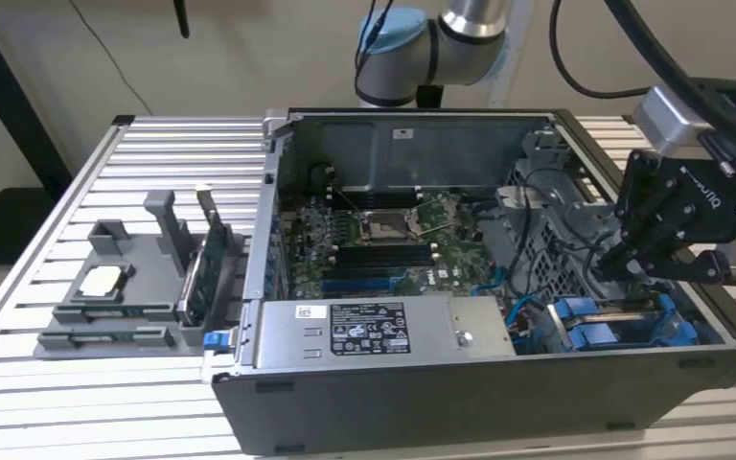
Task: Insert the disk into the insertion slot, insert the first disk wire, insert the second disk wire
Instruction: 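Insert the second disk wire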
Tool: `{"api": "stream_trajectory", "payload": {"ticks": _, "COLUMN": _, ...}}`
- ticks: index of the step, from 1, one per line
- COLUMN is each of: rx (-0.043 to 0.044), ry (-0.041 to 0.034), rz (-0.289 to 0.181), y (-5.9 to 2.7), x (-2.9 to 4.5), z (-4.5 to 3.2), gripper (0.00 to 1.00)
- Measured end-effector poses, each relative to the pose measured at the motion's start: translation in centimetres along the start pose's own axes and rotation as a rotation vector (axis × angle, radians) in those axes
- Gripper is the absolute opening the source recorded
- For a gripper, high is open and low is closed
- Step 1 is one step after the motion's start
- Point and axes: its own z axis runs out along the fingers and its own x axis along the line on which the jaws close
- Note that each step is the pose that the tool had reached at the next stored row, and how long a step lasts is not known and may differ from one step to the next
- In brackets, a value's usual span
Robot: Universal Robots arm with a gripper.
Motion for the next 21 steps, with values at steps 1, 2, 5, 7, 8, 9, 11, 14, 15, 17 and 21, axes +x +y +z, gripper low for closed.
{"api": "stream_trajectory", "payload": {"ticks": 1, "rx": 0.0009, "ry": -0.0002, "rz": 0.000, "y": 0.01, "x": 0.01, "z": 0.04, "gripper": 0.16}}
{"api": "stream_trajectory", "payload": {"ticks": 2, "rx": 0.0020, "ry": 0.0000, "rz": 0.000, "y": 0.01, "x": 0.01, "z": 0.06, "gripper": 0.16}}
{"api": "stream_trajectory", "payload": {"ticks": 5, "rx": 0.0092, "ry": 0.0000, "rz": -0.001, "y": 0.05, "x": 0.04, "z": 0.24, "gripper": 0.16}}
{"api": "stream_trajectory", "payload": {"ticks": 7, "rx": 0.0183, "ry": -0.0003, "rz": -0.003, "y": 0.13, "x": 0.07, "z": 0.43, "gripper": 0.16}}
{"api": "stream_trajectory", "payload": {"ticks": 8, "rx": 0.0235, "ry": -0.0004, "rz": -0.003, "y": 0.20, "x": 0.09, "z": 0.53, "gripper": 0.16}}
{"api": "stream_trajectory", "payload": {"ticks": 9, "rx": 0.0285, "ry": -0.0004, "rz": -0.004, "y": 0.27, "x": 0.10, "z": 0.63, "gripper": 0.16}}
{"api": "stream_trajectory", "payload": {"ticks": 11, "rx": 0.0370, "ry": -0.0004, "rz": -0.005, "y": 0.41, "x": 0.13, "z": 0.80, "gripper": 0.16}}
{"api": "stream_trajectory", "payload": {"ticks": 14, "rx": 0.0434, "ry": -0.0003, "rz": -0.006, "y": 0.49, "x": 0.20, "z": 0.93, "gripper": 0.16}}
{"api": "stream_trajectory", "payload": {"ticks": 15, "rx": 0.0439, "ry": -0.0002, "rz": -0.006, "y": 0.49, "x": 0.24, "z": 0.94, "gripper": 0.16}}
{"api": "stream_trajectory", "payload": {"ticks": 17, "rx": 0.0445, "ry": 0.0010, "rz": -0.006, "y": 0.50, "x": 0.27, "z": 0.94, "gripper": 0.16}}
{"api": "stream_trajectory", "payload": {"ticks": 21, "rx": 0.0449, "ry": 0.0028, "rz": -0.006, "y": 0.50, "x": 0.28, "z": 0.95, "gripper": 0.16}}
